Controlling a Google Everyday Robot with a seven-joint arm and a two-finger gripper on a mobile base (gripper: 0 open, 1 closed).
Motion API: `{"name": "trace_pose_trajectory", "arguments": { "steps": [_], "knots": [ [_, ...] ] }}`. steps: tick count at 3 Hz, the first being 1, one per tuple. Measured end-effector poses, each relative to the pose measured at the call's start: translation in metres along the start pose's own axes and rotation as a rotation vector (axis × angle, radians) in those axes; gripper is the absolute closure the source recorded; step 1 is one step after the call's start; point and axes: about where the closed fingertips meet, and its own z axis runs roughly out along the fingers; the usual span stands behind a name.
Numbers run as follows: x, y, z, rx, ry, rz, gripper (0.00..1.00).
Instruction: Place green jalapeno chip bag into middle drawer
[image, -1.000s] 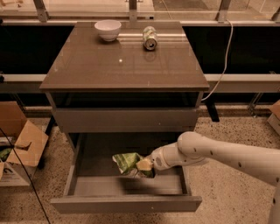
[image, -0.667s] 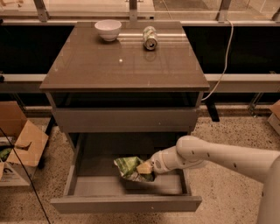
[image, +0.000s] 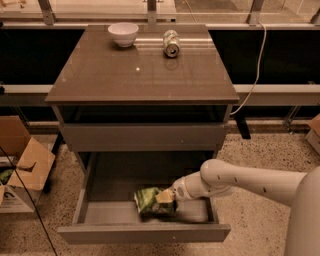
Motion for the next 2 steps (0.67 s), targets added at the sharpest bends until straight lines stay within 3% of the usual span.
{"name": "trace_pose_trajectory", "arguments": {
  "steps": [1,2],
  "knots": [
    [0.0005,0.0011,0.0017,-0.003,0.002,0.0,0.04],
    [0.0008,0.0017,0.0025,-0.004,0.003,-0.001,0.0]
  ]
}}
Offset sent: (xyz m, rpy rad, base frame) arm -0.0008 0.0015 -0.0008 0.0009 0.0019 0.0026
